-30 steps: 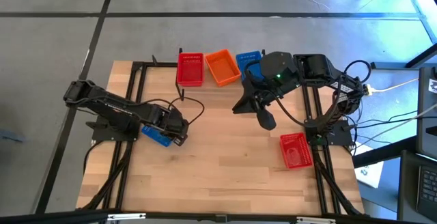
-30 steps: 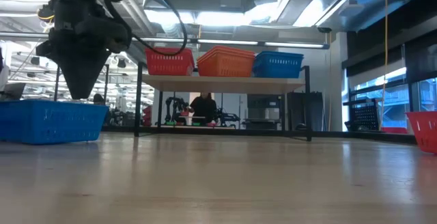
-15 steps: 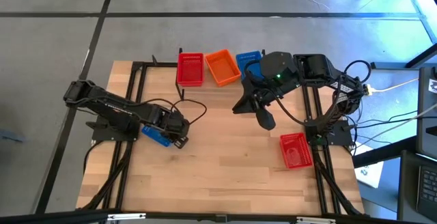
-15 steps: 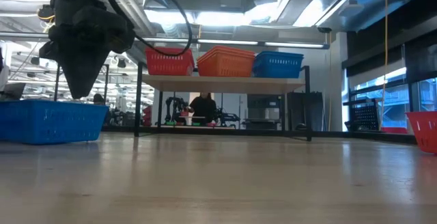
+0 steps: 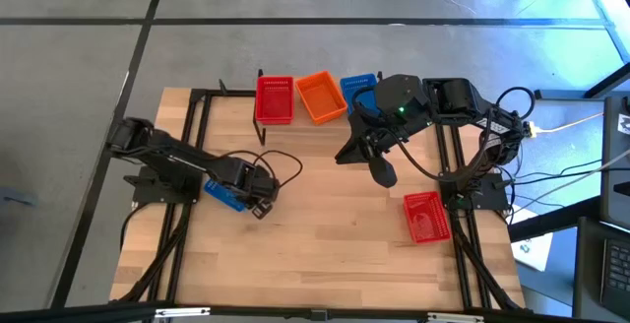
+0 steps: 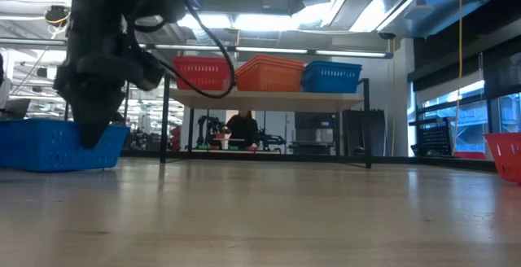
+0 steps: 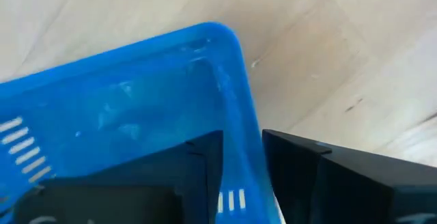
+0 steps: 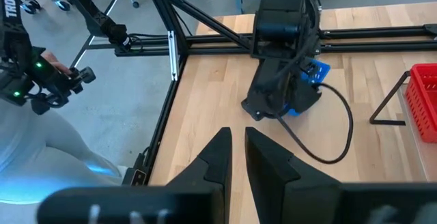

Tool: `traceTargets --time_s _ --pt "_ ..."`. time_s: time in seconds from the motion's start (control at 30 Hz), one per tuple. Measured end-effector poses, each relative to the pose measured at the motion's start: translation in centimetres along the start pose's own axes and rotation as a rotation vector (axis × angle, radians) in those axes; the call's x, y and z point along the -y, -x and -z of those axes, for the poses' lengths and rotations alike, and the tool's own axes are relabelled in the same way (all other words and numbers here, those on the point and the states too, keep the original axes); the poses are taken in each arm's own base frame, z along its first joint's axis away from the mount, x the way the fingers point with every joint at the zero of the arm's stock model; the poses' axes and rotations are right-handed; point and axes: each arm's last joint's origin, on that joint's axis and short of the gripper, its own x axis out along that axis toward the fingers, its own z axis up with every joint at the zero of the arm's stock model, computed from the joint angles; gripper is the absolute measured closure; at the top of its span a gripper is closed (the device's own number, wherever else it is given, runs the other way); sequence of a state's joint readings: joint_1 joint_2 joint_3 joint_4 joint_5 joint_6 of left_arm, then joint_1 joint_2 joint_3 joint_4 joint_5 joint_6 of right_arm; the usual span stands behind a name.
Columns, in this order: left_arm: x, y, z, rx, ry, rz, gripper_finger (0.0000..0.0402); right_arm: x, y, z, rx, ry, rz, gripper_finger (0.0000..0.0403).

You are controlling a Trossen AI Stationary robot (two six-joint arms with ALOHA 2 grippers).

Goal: Stack baskets on shelf by color
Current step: Stack the blue basket into the blue basket on the shelf

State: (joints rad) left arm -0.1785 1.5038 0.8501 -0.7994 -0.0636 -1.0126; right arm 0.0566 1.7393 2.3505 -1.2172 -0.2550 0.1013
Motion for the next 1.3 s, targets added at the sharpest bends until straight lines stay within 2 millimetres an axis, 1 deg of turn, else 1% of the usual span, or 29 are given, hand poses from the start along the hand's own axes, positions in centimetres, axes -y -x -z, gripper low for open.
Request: traceTargets --time_s 0.1,0.2,0.23,0.37,0.47,0.57,0.63,0.77,0.93,1.0,1.07,1.17,1.3 --pt "0.1 -0.6 -0.3 -0.04 -0.018 0.008 0.0331 0.0 0.0 0.0 0.0 0.0 0.0 0.0361" --pt "0.0 -0.8 -0.4 -0.053 -0.024 0.002 0.038 0.0 0.0 0.0 0.0 0.0 0.0 0.0361" --pt "-0.1 -0.8 -0.5 -0.053 -0.027 0.0 0.039 0.0 0.0 0.0 0.0 0.0 0.0 0.0361" --pt "-0.1 -0.7 -0.8 -0.049 -0.053 0.009 0.0399 0.0 0.0 0.0 0.0 0.0 0.0 0.0361" --pt "0.6 0.3 -1.0 -0.048 -0.153 0.063 0.04 0.0 0.0 0.0 -0.003 0.003 0.0 0.0361" --pt "2.2 2.2 -1.3 -0.012 -0.268 0.142 0.0401 0.0 0.0 0.2 -0.019 0.024 0.002 0.0361" --pt "3.4 4.0 -1.5 0.014 -0.368 0.175 0.0401 0.0 0.0 0.2 -0.021 0.024 0.002 0.0361" --pt "5.3 8.7 -1.4 0.085 -0.552 0.23 0.0401 0.0 0.0 0.2 -0.023 0.022 0.002 0.0361" --pt "6.4 14.9 -1.3 0.168 -0.707 0.248 0.0401 0.0 0.0 0.3 -0.032 0.022 0.004 0.0361" --pt "6.1 17.0 -1.3 0.222 -0.735 0.182 0.0401 0.0 0.1 0.5 -0.047 0.019 0.008 0.0361" --pt "5.5 18.5 -1.6 0.267 -0.752 0.099 0.0401 -0.1 0.6 0.6 -0.046 0.029 0.026 0.0361" --pt "4.4 19.8 -2.7 0.297 -0.751 0.021 0.0402 -0.4 2.2 0.8 -0.019 0.058 0.119 0.0361" --pt "3.1 21.9 -5.1 0.371 -0.735 0.025 0.0402 -0.7 4.7 1.0 0.032 0.057 0.229 0.0361"
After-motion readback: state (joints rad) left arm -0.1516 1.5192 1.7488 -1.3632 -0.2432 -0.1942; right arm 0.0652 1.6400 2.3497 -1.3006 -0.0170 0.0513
